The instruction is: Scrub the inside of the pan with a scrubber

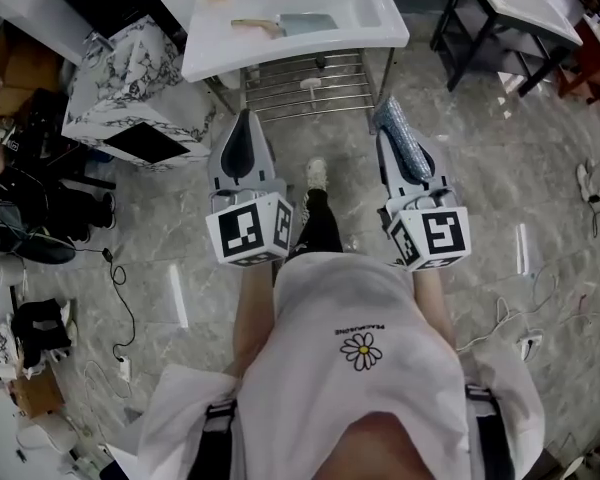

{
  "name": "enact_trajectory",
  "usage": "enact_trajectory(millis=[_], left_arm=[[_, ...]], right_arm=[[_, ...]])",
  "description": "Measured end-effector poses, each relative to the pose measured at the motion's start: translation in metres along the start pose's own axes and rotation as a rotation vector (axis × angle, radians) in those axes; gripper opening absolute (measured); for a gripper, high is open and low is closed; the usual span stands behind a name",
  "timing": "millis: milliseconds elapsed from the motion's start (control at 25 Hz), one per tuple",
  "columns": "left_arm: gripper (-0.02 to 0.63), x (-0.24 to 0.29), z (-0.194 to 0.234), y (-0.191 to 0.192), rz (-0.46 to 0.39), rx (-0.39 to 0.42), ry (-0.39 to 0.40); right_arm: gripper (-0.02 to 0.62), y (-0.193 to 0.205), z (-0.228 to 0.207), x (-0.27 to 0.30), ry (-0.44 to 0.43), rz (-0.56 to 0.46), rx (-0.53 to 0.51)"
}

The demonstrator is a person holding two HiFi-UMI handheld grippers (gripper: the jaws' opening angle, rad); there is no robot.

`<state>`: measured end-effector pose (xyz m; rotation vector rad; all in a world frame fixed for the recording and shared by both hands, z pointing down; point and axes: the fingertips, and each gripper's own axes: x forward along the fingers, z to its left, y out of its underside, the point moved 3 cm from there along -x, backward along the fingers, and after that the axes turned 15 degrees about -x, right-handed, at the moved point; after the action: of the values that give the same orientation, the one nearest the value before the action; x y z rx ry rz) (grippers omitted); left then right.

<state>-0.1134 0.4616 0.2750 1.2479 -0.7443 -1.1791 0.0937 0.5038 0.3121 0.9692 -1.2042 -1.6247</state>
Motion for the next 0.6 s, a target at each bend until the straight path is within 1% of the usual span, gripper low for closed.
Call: enact_trajectory(millis=[160,320,440,600], left_arm=[[0.015,0.051,0.014,0.002,-0.034,-0.007,0.032],[0.015,0.104,0.034,0.011,-0.017,-0.008,0.015],[0.015,0.159,0.049,0.012,-0.002,-0.007,0.026],[0.015,0.236,0.073,0.016,0.011,0.005,0.041]], right_arm=[[0.061,0.005,-0.025,0.037,0.055,-0.026,-0.026],[0.061,0.014,-0.047,0.08,0.078,-0.008,-0.035],[0.061,0.02,-0.068,0.128,0.106,0.004,-0.024],[0.061,0.022,-0.091,0.209,0.098,0.018,-0.035]])
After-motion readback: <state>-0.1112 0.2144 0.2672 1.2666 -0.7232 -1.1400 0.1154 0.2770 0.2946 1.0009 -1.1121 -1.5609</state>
